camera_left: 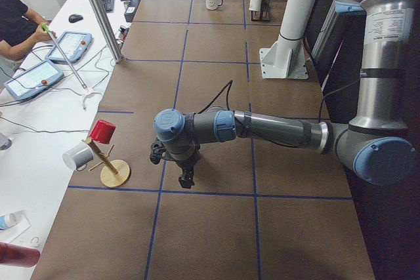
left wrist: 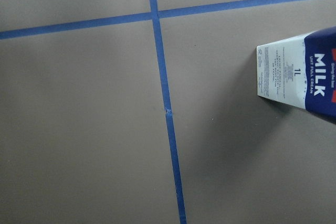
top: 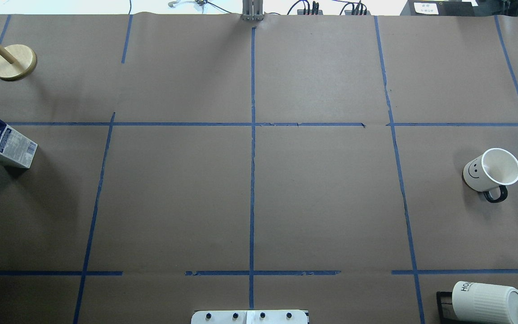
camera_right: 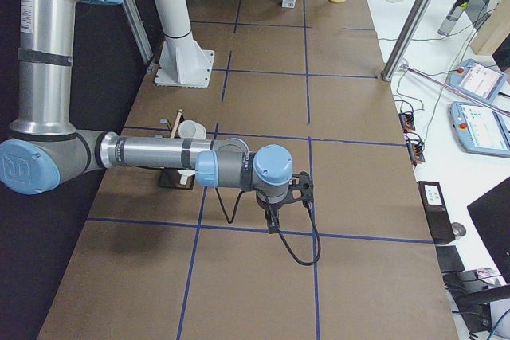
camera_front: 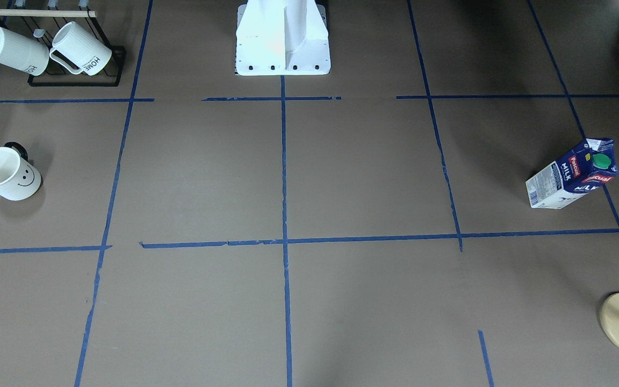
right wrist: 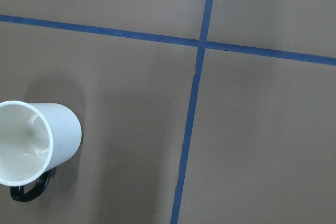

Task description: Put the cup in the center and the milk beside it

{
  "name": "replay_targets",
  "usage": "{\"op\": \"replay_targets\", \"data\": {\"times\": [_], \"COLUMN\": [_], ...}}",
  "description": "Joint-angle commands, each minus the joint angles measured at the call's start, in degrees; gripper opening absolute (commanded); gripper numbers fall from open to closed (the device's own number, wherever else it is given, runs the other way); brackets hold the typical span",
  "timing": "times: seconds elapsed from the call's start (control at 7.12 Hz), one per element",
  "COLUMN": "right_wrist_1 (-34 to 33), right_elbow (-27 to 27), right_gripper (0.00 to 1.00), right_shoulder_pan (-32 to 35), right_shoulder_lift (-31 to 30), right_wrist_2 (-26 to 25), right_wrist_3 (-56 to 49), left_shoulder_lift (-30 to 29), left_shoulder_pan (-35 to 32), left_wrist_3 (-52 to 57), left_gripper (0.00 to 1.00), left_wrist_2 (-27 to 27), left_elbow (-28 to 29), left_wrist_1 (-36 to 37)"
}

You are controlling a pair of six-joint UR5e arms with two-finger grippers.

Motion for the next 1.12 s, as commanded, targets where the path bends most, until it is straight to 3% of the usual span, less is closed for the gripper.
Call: {"op": "replay_targets", "data": {"times": [0.0,0.42,0.98], "right_wrist_1": [0.2,0.3,6.6], "right_elbow": [0.2,0.2,0.0], "right_gripper": [1.00,1.00,1.00], "right_shoulder_pan": [-0.1,-0.1,-2.7], "right_shoulder_lift": [-0.1,-0.6,-1.8], "right_wrist_2": [0.2,0.1,1.1], "right_wrist_3": [0.1,-0.1,-0.5], "left_shoulder_lift": [0.3,0.1,0.6], "left_shoulder_pan": [0.0,0.0,0.0], "left_wrist_3": [0.0,-2.1,-1.8], "left_gripper": [1.00,1.00,1.00], "left_wrist_2": [0.4,0.4,-0.2], "left_elbow": [-1.1,-2.5,-0.6], "left_wrist_1": [-0.1,0.0,-0.8]}}
